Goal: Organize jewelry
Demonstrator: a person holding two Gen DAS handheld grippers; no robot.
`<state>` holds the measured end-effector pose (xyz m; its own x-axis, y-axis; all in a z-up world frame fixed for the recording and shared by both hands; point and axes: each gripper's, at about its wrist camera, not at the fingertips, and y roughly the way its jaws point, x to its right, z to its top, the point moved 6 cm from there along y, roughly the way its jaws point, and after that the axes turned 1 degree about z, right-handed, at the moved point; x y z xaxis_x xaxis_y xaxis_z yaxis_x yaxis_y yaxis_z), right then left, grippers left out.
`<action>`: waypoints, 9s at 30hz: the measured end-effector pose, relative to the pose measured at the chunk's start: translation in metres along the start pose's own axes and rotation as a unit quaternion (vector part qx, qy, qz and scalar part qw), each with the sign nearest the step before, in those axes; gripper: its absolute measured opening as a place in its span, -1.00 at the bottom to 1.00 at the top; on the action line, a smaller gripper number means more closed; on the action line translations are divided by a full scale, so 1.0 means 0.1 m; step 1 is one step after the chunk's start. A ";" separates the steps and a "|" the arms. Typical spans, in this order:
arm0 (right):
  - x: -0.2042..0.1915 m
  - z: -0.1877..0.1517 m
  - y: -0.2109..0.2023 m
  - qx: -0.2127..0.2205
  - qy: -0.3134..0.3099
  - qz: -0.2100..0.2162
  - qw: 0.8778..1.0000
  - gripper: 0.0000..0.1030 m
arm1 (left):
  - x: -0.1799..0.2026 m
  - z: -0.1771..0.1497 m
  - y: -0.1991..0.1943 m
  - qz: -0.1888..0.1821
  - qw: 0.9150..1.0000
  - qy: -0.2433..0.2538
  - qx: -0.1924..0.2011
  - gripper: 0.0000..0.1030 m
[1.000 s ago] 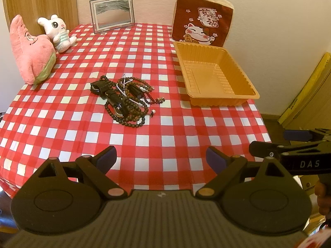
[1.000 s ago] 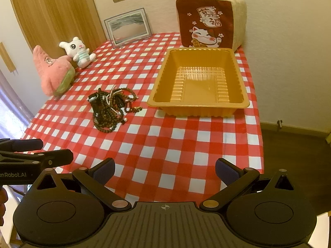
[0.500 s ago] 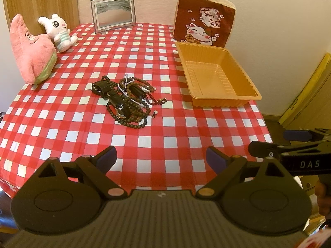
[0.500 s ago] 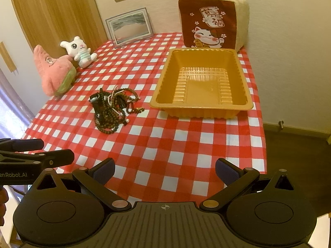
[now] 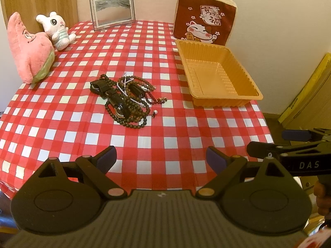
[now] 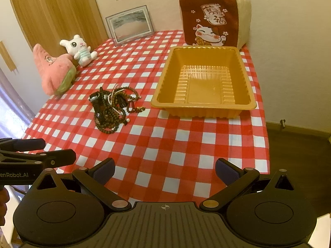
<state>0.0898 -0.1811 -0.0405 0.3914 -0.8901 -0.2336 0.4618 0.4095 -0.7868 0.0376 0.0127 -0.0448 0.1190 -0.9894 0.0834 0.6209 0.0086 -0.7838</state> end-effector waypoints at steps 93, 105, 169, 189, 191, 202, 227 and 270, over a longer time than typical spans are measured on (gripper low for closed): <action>1.68 0.52 0.72 0.237 0.093 -0.069 0.965 -0.88 | 0.07 0.39 1.93 0.016 0.991 0.128 0.027 -0.87; 1.60 0.47 0.65 0.240 0.054 -0.077 0.966 -0.88 | 0.45 0.72 1.33 -0.045 0.992 0.078 0.093 -0.87; 1.46 0.24 0.52 0.219 0.099 -0.190 0.952 -0.87 | -1.03 0.77 1.84 0.023 0.999 -0.034 -0.001 -0.24; 1.29 0.24 0.51 0.218 0.087 -0.209 0.949 -0.88 | -1.24 0.75 1.64 -0.048 0.997 -0.058 0.001 -0.77; 1.29 0.24 0.51 0.215 0.078 -0.204 0.952 -0.88 | -1.28 0.74 1.59 -0.045 0.997 -0.067 0.003 -0.77; 1.33 0.26 0.51 0.209 0.057 -0.181 0.959 -0.91 | -1.25 0.78 1.16 -0.041 0.993 -0.107 0.034 -0.78; 1.28 0.24 0.53 0.211 0.040 -0.158 0.964 -0.91 | 0.68 0.90 1.32 -0.231 0.973 0.025 0.007 -0.79; 1.30 0.28 0.60 0.203 0.040 -0.175 0.963 -0.91 | 0.12 0.83 1.09 -0.163 0.986 0.027 0.034 -0.24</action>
<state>0.1907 -0.2670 -0.1025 0.1004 -0.9936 -0.0516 0.8333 0.1123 -0.5412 0.1708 0.0138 -0.0781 -0.1361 -0.9477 0.2887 0.6706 -0.3027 -0.6773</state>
